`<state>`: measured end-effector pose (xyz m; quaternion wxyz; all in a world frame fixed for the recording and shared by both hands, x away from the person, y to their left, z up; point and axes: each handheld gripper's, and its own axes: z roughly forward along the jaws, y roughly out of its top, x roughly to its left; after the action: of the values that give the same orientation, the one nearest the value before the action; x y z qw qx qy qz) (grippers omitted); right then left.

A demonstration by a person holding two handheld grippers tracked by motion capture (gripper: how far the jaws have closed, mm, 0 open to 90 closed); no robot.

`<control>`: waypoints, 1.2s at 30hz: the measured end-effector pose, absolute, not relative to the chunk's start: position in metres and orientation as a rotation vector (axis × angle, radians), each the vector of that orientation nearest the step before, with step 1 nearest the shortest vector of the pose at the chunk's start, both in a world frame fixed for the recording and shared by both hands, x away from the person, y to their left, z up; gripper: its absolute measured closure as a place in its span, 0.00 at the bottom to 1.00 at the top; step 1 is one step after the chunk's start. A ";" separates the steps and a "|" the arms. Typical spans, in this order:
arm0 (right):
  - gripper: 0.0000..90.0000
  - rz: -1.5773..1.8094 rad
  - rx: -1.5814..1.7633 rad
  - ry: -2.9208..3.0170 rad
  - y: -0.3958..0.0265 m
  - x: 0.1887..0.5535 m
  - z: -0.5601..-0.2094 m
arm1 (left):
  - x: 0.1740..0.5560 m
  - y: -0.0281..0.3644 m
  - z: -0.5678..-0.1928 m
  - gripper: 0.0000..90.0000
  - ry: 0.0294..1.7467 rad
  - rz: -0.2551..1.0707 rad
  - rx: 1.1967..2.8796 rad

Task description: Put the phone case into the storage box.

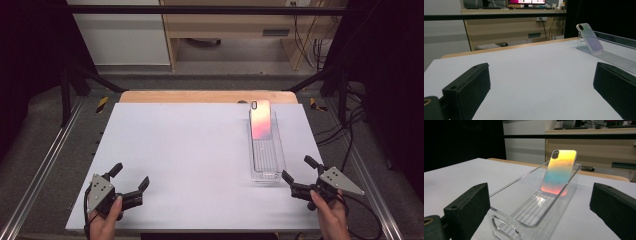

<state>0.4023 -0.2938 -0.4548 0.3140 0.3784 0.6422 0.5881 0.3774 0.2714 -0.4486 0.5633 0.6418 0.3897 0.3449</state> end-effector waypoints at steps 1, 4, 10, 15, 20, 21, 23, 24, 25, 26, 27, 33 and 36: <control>0.04 1.548 0.988 1.699 -0.293 0.403 -0.455 | 0.377 0.271 -0.449 0.01 0.918 0.812 1.510; 0.04 1.554 0.974 1.707 -0.290 0.403 -0.457 | 0.378 0.271 -0.449 0.01 0.918 0.813 1.514; 0.04 1.566 0.957 1.730 -0.283 0.405 -0.459 | 0.378 0.271 -0.449 0.01 0.916 0.814 1.518; 0.04 1.573 0.949 1.741 -0.277 0.407 -0.461 | 0.379 0.271 -0.450 0.01 0.916 0.813 1.522; 0.04 1.582 0.951 1.737 -0.274 0.409 -0.461 | 0.379 0.272 -0.450 0.01 0.916 0.819 1.524; 0.04 1.583 0.944 1.734 -0.274 0.410 -0.461 | 0.379 0.272 -0.450 0.01 0.915 0.819 1.526; 0.04 1.583 0.941 1.731 -0.273 0.410 -0.461 | 0.379 0.271 -0.450 0.01 0.914 0.822 1.530; 0.04 1.584 0.945 1.733 -0.273 0.410 -0.461 | 0.379 0.271 -0.451 0.01 0.913 0.822 1.533; 0.04 1.584 0.942 1.733 -0.273 0.411 -0.461 | 0.379 0.271 -0.451 0.01 0.912 0.825 1.536; 0.04 1.586 0.945 1.732 -0.273 0.411 -0.461 | 0.380 0.271 -0.451 0.01 0.910 0.828 1.539; 0.04 1.584 0.945 1.731 -0.273 0.411 -0.461 | 0.380 0.271 -0.451 0.01 0.909 0.830 1.540; 0.04 1.585 0.939 1.736 -0.270 0.415 -0.462 | 0.381 0.270 -0.452 0.01 0.901 0.840 1.552; 0.04 1.575 0.924 1.753 -0.267 0.418 -0.463 | 0.381 0.270 -0.453 0.01 0.898 0.838 1.553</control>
<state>0.4177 -0.2665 -0.4629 0.3006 0.3481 0.6604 0.5935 0.3814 0.2702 -0.4526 0.5485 0.6558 0.3793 0.3538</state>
